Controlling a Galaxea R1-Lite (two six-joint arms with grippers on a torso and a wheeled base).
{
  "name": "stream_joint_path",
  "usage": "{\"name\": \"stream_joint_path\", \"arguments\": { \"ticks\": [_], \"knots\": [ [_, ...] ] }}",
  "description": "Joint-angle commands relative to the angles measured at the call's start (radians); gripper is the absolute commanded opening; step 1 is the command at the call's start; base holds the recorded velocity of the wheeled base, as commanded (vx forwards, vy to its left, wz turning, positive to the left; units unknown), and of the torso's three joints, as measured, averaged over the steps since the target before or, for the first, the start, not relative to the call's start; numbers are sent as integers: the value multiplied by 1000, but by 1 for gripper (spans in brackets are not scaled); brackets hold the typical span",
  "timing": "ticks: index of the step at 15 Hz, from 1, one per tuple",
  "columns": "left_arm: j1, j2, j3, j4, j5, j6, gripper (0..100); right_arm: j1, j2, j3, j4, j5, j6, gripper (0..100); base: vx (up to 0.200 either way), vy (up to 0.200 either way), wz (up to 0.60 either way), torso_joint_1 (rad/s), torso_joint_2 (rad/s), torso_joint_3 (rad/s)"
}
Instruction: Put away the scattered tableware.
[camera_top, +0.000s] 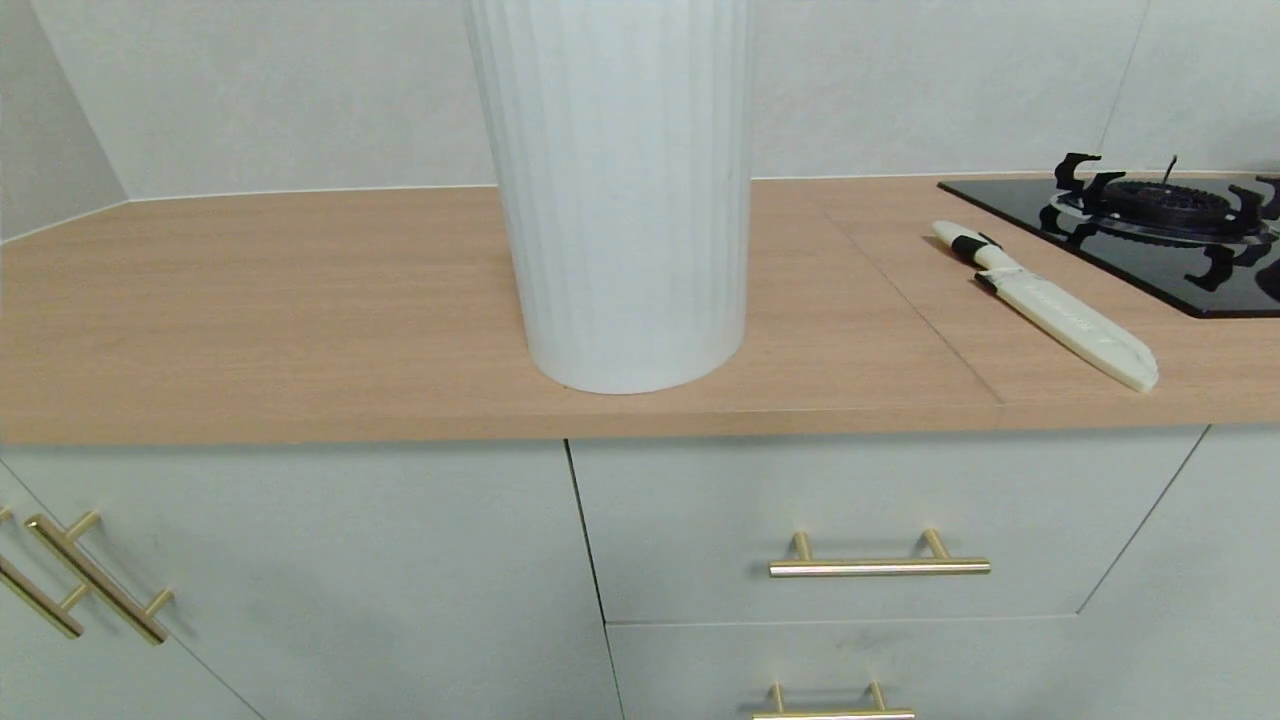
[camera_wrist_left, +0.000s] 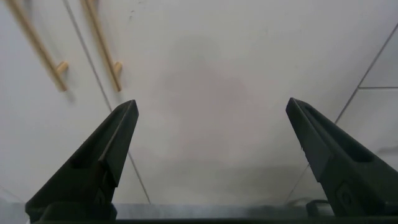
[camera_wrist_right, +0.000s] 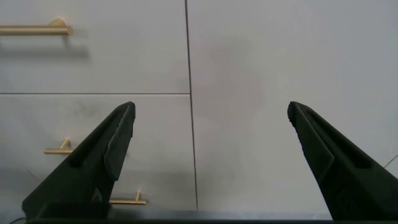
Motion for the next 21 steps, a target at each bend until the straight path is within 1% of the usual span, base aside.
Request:
{"name": "stream_joint_path", "arguments": {
  "ticks": [1, 14, 18, 21],
  "knots": [
    [0, 2, 0, 0, 0, 0, 100, 0, 1, 0, 0, 1, 0, 100, 0, 0, 0, 0, 0, 0],
    [0, 2, 0, 0, 0, 0, 100, 0, 1, 0, 0, 1, -6, 100, 0, 0, 0, 0, 0, 0],
    [0, 2, 0, 0, 0, 0, 100, -2, 1, 0, 0, 1, -6, 100, 0, 0, 0, 73, -223, -242],
    [0, 2, 0, 0, 0, 0, 100, 0, 1, 0, 0, 1, -6, 100, 0, 0, 0, 121, -513, -307]
  ]
}}
